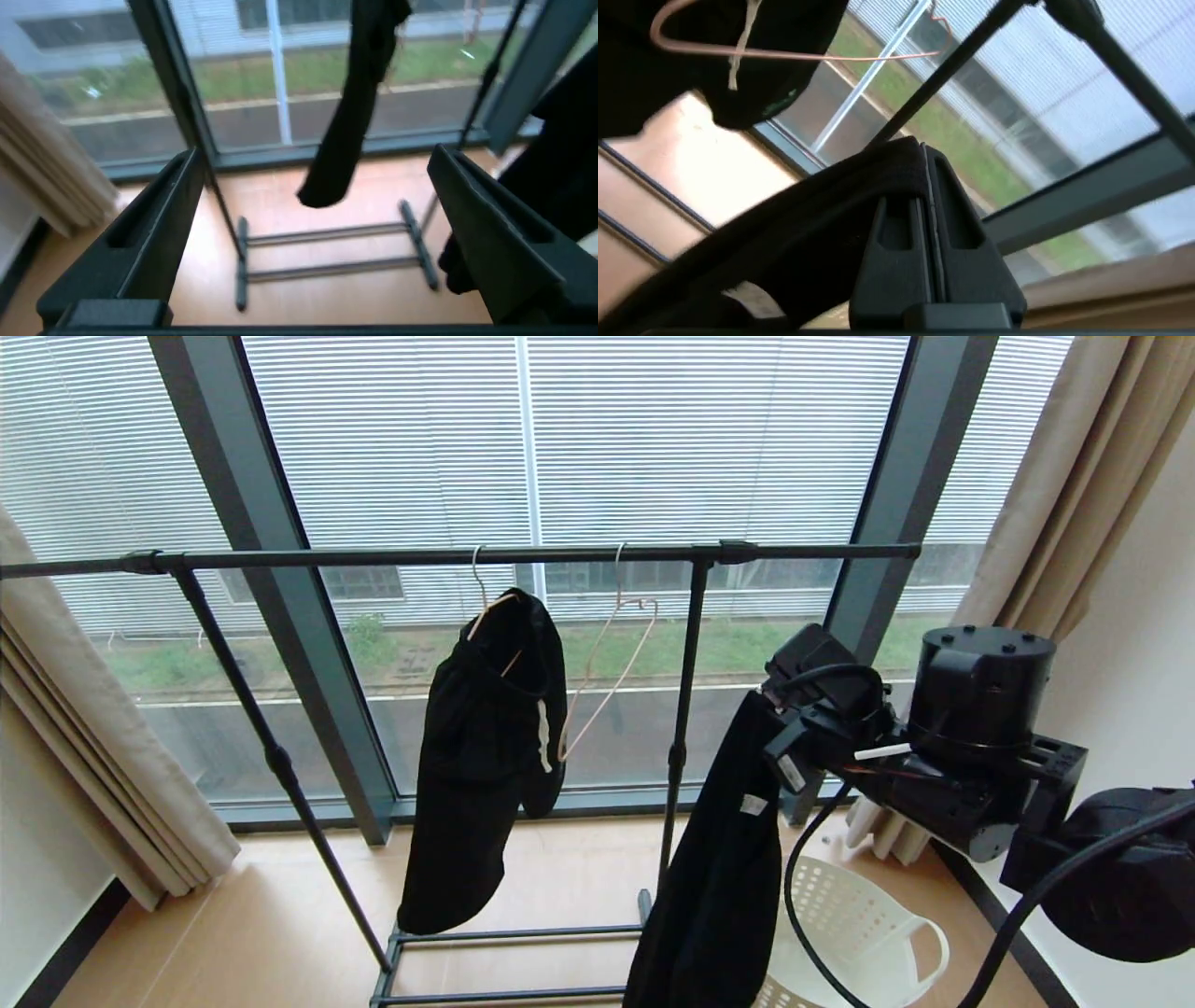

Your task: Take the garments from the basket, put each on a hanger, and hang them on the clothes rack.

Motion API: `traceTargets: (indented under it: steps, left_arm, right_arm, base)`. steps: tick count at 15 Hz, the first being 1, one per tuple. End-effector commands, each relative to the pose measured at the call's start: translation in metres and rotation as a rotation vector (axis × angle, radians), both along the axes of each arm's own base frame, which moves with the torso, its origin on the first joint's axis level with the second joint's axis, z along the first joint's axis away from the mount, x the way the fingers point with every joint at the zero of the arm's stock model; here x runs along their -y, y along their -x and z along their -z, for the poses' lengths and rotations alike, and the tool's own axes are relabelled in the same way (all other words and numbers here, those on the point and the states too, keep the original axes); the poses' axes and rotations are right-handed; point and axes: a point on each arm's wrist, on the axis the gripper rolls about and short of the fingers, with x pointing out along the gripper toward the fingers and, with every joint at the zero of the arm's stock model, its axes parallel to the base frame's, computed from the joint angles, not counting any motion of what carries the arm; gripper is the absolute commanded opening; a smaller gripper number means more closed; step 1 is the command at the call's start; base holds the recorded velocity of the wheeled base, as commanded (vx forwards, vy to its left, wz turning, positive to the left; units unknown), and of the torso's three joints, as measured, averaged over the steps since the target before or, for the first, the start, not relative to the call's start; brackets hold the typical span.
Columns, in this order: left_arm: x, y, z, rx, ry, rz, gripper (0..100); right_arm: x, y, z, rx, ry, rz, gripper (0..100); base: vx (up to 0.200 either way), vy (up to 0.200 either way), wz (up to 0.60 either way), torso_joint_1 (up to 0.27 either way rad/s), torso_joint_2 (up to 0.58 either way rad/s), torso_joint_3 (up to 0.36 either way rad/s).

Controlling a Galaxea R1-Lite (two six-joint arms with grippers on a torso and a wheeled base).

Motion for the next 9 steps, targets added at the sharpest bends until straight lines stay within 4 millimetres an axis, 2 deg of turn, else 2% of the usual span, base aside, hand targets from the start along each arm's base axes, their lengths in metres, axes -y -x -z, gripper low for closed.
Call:
traceTargets:
  steps: [1, 2, 4, 6, 9]
  left_arm:
    - [0.006, -0.076, -0.029, -0.294, 0.029, 0.098, 100]
    - [0.012, -0.090, -0.031, -0.341, 0.037, 0.140, 100]
    - [0.045, -0.138, -0.033, -0.452, 0.109, 0.166, 100]
    - [0.078, -0.166, -0.030, -0.470, 0.150, 0.247, 100]
    - [0.114, -0.201, -0.016, -0.561, 0.153, 0.362, 100]
  right_arm:
    - [-0.007, -0.003, -0.029, -0.054, -0.089, 0.018, 0]
    - [-0.009, -0.003, -0.033, -0.098, -0.103, 0.020, 0]
    - [-0.022, 0.001, -0.043, -0.206, -0.145, 0.006, 0]
    - [-0.029, 0.004, -0.048, -0.274, -0.167, 0.010, 0]
    - [-0.037, 0.006, -0.059, -0.313, -0.225, 0.016, 0]
  base:
    - [0.000, 0.000, 0.00, 0.000, 0.00, 0.000]
    - [0.000, 0.000, 0.00, 0.000, 0.00, 0.000]
    - [0.000, 0.000, 0.00, 0.000, 0.00, 0.000]
    - [0.000, 0.000, 0.00, 0.000, 0.00, 0.000]
    - [0.000, 0.000, 0.00, 0.000, 0.00, 0.000]
